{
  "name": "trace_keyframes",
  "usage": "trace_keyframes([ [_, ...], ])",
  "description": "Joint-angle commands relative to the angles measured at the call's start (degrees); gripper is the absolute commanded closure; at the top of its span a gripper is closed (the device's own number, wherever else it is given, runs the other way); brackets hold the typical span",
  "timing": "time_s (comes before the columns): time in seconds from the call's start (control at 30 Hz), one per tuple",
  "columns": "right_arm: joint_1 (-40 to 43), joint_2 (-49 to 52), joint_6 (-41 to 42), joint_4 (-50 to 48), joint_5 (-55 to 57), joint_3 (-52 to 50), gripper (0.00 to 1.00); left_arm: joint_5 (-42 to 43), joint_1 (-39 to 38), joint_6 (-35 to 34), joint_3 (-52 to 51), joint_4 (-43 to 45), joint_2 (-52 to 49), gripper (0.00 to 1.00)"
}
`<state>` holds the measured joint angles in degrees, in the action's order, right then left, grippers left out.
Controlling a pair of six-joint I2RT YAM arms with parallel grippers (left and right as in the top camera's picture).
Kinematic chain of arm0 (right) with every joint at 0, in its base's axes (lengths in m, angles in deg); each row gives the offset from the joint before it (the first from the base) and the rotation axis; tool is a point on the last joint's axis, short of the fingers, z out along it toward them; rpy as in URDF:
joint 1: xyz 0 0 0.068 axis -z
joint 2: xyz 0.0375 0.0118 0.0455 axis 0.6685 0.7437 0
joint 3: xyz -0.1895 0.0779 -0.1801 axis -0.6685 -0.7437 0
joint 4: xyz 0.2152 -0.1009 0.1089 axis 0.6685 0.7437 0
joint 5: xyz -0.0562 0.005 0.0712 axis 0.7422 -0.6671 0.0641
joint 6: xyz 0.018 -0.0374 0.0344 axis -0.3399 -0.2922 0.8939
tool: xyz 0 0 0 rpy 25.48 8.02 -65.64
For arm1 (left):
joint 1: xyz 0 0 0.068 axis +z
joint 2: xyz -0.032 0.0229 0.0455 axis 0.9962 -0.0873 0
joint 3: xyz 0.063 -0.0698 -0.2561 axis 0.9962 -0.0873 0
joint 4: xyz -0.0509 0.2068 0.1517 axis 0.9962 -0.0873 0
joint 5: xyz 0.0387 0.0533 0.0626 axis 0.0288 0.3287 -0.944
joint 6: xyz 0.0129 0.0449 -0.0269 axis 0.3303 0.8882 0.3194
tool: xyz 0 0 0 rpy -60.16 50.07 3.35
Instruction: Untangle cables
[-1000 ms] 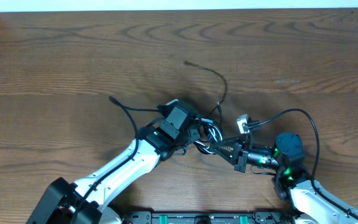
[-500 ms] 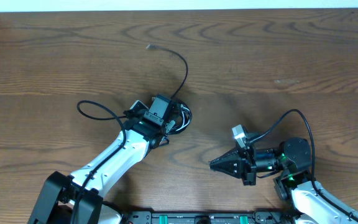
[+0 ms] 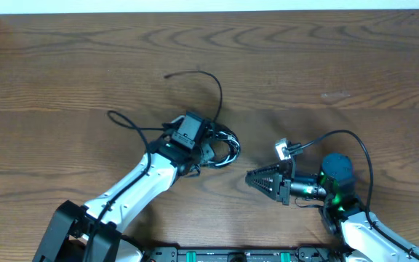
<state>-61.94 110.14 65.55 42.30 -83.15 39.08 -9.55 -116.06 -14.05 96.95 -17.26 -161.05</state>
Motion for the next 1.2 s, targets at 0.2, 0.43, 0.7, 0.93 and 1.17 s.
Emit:
trace_keyframes([
  [0.2,-0.1,-0.1,-0.7,9.6,11.8,0.4,0.71,-4.3,-0.7,6.4,-0.4,1.9,-0.3,0.16],
  [0.43,-0.1,-0.1,-0.7,11.6,13.6,0.4,0.63,-22.0,-0.7,16.5,-0.4,3.6,-0.6,0.16],
  [0.7,-0.1,-0.1,-0.7,12.2,16.2,0.4,0.53,-20.0,-0.9,29.9,-0.4,6.1,-4.8,0.05],
  [0.93,-0.1,-0.1,-0.7,12.5,16.2,0.4,0.47,-13.0,-0.9,30.8,-0.4,6.4,-12.5,0.46],
  [1.17,-0.1,-0.1,-0.7,12.5,16.3,0.4,0.43,-10.4,-0.9,30.9,-0.3,4.5,-12.9,0.81],
])
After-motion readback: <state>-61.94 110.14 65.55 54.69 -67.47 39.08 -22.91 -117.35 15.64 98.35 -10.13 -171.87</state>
